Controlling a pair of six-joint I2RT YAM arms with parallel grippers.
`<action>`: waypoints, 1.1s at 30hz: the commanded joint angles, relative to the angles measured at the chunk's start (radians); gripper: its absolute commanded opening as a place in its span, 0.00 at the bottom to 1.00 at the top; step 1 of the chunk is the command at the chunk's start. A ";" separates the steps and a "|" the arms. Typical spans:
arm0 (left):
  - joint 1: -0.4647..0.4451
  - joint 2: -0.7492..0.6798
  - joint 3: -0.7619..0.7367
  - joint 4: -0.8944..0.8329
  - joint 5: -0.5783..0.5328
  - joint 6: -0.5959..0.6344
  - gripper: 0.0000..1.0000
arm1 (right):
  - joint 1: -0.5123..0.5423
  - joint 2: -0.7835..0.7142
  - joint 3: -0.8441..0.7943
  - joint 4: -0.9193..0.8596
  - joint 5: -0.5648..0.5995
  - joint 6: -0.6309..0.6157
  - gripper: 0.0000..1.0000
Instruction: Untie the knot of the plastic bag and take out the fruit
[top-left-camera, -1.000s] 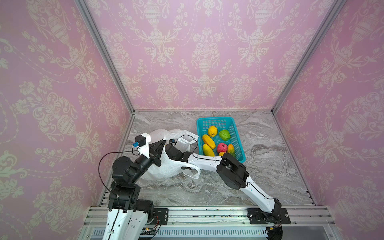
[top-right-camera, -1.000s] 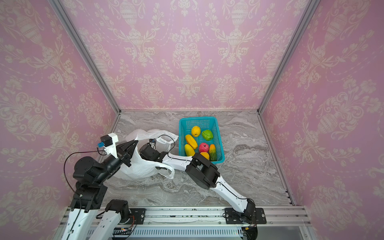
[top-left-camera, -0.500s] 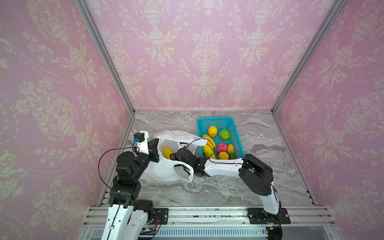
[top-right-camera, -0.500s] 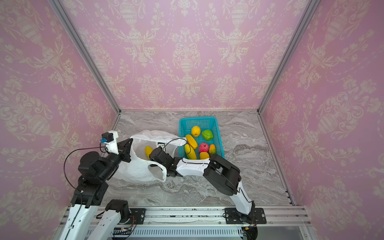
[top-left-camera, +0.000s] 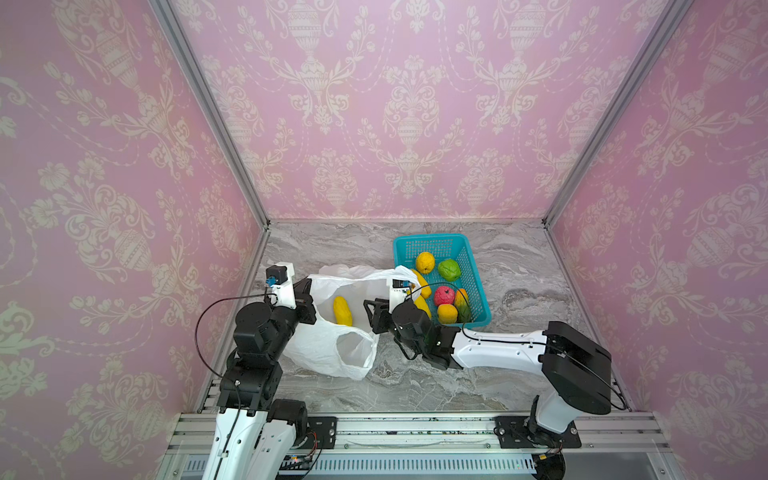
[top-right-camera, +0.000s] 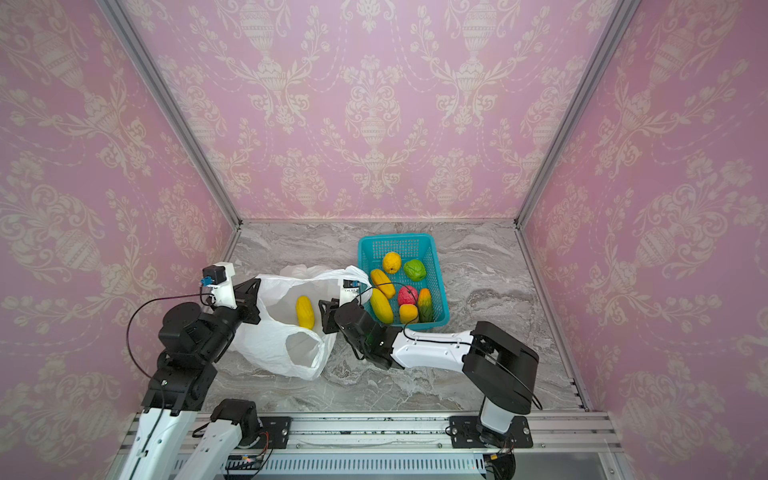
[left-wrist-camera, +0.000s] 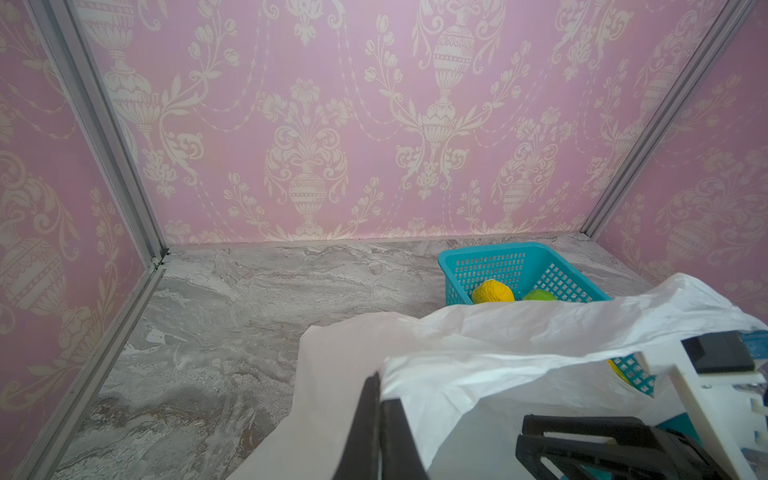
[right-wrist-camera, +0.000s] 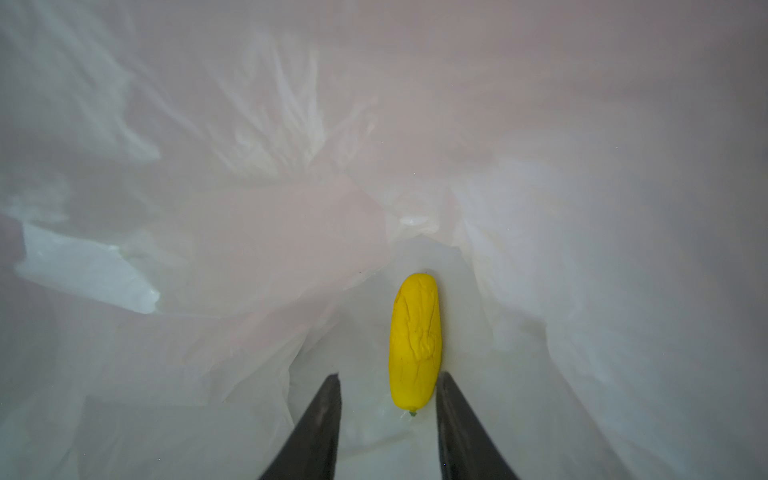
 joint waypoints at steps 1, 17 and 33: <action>-0.003 -0.002 0.029 -0.008 -0.003 0.026 0.00 | 0.010 -0.008 -0.002 0.037 0.054 -0.002 0.38; -0.002 0.142 0.009 0.413 0.337 -0.091 0.00 | 0.117 0.303 0.242 -0.041 0.123 0.201 0.68; -0.004 0.115 -0.053 0.353 0.396 -0.059 0.00 | 0.053 0.482 0.470 -0.285 0.205 0.149 0.83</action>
